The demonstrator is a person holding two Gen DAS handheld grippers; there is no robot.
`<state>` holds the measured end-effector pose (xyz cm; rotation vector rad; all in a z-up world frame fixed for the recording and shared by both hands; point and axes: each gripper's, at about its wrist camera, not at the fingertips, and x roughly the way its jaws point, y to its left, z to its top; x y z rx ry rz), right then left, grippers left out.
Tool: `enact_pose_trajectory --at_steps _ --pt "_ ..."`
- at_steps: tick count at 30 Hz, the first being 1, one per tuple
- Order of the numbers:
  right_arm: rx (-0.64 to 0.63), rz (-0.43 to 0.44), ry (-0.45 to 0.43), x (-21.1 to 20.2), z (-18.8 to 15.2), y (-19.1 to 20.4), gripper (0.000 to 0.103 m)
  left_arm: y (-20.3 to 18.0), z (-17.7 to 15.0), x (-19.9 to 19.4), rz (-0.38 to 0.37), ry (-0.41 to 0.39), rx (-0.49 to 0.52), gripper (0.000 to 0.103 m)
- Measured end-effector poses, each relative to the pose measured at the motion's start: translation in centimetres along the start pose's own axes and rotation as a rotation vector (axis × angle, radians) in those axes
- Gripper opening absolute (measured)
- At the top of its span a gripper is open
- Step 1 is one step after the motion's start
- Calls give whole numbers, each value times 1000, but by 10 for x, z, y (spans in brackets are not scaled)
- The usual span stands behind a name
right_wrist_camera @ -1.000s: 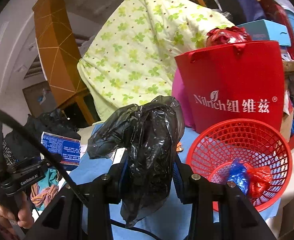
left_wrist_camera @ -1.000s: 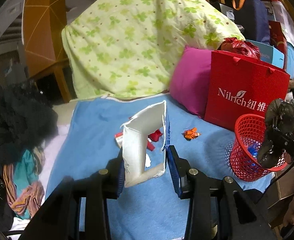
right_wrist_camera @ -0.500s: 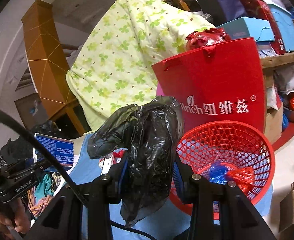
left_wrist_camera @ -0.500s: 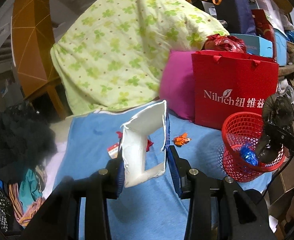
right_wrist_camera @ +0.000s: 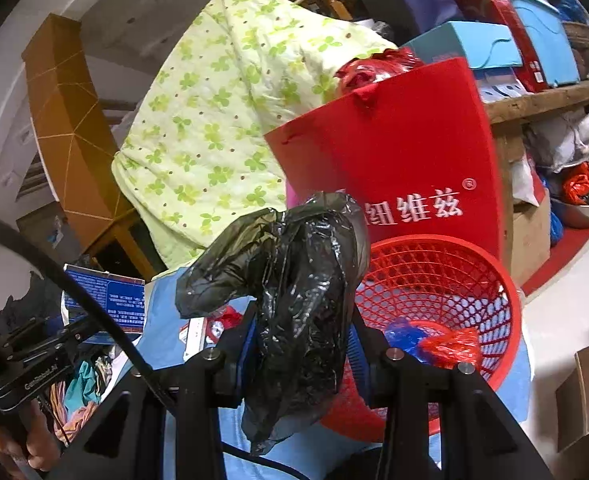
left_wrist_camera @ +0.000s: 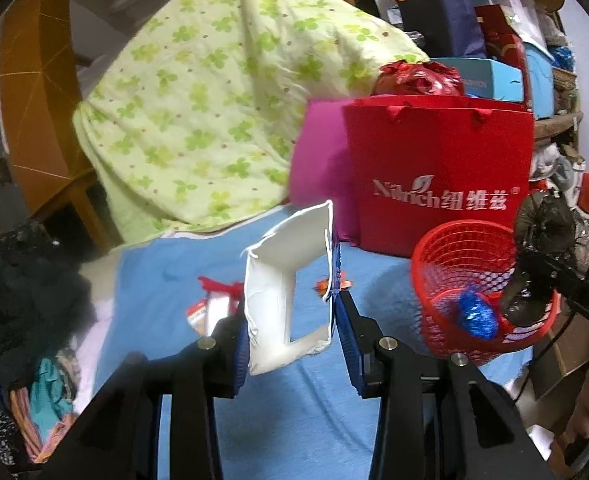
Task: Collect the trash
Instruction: 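Carry both items over red mesh basket and open both tools, then return both tools over the towel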
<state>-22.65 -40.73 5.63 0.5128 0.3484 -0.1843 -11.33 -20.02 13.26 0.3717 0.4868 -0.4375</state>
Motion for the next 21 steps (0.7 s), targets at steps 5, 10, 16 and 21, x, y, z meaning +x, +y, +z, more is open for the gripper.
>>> enact_pose_trajectory --at_steps 5,10,16,21 --pt "52 -34 -13 1 6 -26 44 -22 14 11 -160 -2 -14 41" --pt "109 -72 4 7 6 -57 44 -56 28 33 -339 5 -17 43" --pt "181 -94 40 17 2 -91 53 -102 32 77 -483 92 -4 49" --pt "211 -85 32 13 4 -102 65 -109 20 92 -472 142 -12 53"
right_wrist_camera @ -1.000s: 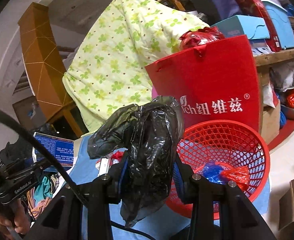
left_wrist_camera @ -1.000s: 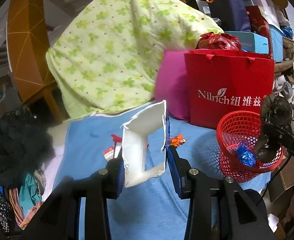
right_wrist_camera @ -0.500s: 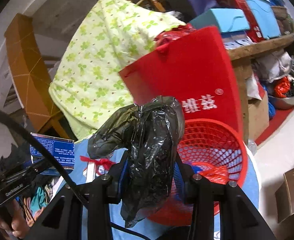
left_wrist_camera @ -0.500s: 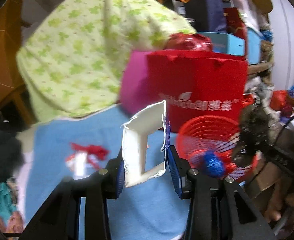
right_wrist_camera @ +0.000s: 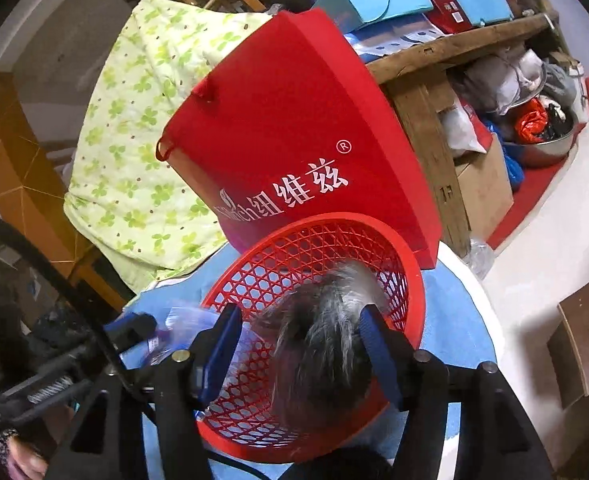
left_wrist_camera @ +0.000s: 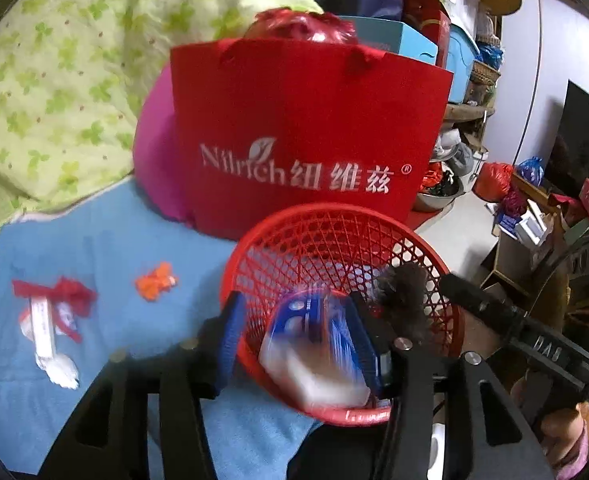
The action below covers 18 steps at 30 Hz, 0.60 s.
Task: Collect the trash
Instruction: 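Return both tools over the towel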
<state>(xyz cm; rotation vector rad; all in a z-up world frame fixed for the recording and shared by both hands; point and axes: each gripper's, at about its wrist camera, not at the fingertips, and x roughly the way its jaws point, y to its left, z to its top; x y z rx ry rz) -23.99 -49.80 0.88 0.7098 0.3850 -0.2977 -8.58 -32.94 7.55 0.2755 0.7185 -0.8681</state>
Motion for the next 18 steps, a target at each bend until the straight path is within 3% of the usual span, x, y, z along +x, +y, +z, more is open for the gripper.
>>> enact_pose_trajectory --at_steps 2,8,14,18 --pt "-11 0 -29 -6 2 2 65 7 -8 -7 13 -9 -2 55" --pt "-92 99 -88 -28 -2 38 65 58 -59 -49 157 -39 0 63" --pt "-247 262 -85 -34 -19 113 65 144 -129 -82 336 13 -153 64" --pt "-315 346 4 -14 -41 162 65 194 -165 -102 431 18 -277 64"
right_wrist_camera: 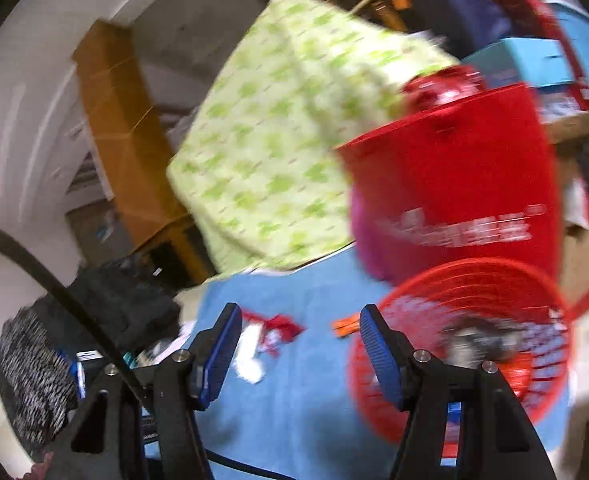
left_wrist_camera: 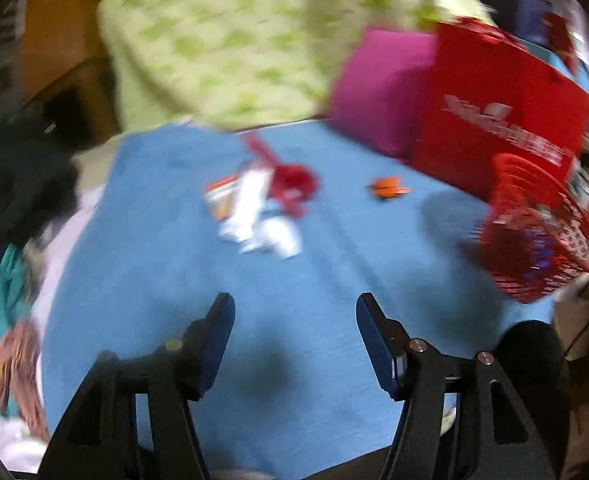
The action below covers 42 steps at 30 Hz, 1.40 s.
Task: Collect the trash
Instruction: 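Return both tools over the towel, then grasp white medicine box with left tool while right tool grasps orange wrapper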
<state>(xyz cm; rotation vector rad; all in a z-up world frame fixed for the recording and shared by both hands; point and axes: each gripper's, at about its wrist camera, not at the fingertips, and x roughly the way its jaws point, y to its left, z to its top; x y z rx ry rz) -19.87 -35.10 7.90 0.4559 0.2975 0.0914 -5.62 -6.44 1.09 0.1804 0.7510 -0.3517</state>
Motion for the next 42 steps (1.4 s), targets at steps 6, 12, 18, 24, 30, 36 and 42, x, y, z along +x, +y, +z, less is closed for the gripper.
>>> enact_pose_trajectory --at_steps 6,12,18,24,30,36,42 --pt "-12 45 199 74 -38 37 65 53 -27 12 37 26 -110 64" --pt "3 25 375 143 -77 39 65 79 -40 36 36 57 -162 64" --pt "7 -78 461 215 -96 20 65 97 -39 60 32 88 -190 64" --pt "81 -215 425 283 -75 -23 65 108 -4 84 16 65 -181 64" --pt "291 -276 420 325 -53 -77 65 105 57 133 -40 44 -155 67" --pt "438 -289 424 337 -38 -110 65 80 106 199 -131 105 -107 69" --pt "625 -304 431 350 -45 -140 65 66 118 242 -131 177 -83 69"
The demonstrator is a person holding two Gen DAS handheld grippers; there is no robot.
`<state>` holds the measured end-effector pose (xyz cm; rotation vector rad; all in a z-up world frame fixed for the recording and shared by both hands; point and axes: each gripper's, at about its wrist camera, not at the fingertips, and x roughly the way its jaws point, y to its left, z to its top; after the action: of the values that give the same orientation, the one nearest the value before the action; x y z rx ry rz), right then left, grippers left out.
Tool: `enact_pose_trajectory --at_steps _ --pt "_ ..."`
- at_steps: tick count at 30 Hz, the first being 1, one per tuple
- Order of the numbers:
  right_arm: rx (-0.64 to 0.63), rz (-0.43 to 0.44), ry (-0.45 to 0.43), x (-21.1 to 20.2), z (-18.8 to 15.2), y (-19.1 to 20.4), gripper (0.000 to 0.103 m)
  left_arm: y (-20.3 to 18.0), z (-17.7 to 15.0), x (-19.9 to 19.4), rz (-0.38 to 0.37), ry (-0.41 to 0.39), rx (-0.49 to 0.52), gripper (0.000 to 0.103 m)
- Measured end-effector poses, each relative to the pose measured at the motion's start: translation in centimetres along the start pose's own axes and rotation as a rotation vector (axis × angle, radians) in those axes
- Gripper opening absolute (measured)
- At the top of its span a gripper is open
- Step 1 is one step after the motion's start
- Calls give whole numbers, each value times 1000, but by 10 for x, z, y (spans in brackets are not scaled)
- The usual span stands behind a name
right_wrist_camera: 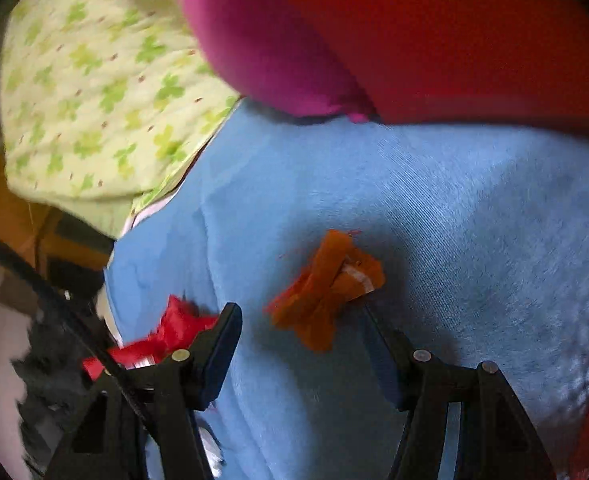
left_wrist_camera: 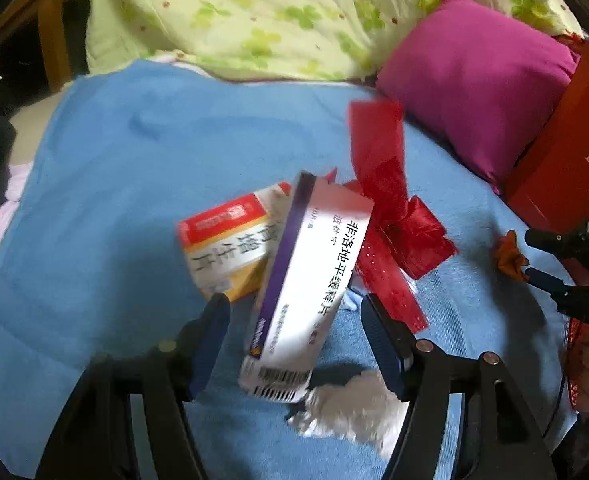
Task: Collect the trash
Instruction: 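Grasp white medicine box with left tool while right tool grasps orange wrapper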
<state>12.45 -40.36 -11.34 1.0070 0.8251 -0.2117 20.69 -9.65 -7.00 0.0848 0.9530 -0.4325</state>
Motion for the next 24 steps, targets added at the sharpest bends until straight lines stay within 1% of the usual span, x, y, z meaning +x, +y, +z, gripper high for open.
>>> enact_pose_trajectory --at_steps 1,4,8,9,10,11,12,15,17,19,21,24 --pt "26 -21 -6 4 2 -2 65 -1 0 2 -9 1 -2 69" --pt "68 -49 -28 14 6 -4 65 -4 2 9 -23 6 -5 69" --pt "63 -125 -57 27 12 2 65 -7 -1 18 -11 15 -15 69" --pt "36 -147 -65 28 12 7 61 -6 -3 21 -9 19 -26 68" --pt "-10 -176 -66 31 11 14 49 -4 -5 22 -9 23 -36 65" --pt "-31 -177 -59 33 10 17 39 -1 -6 25 -12 31 -49 56" --pt "-46 -176 -57 33 9 18 38 2 -7 27 -26 43 -60 50" --pt "-91 -163 -53 26 0 20 36 8 -10 24 -49 47 -93 46" --pt "-109 -130 -43 17 -10 21 36 11 -14 20 -49 54 -112 42" --pt "-173 -109 -37 3 -25 27 36 15 -20 10 -57 53 -135 41" --pt "-232 -86 -36 -12 -41 33 36 17 -28 -9 -58 32 -146 41" --pt "-305 -43 -23 -35 -66 42 36 16 -43 -44 -38 -5 -147 41"
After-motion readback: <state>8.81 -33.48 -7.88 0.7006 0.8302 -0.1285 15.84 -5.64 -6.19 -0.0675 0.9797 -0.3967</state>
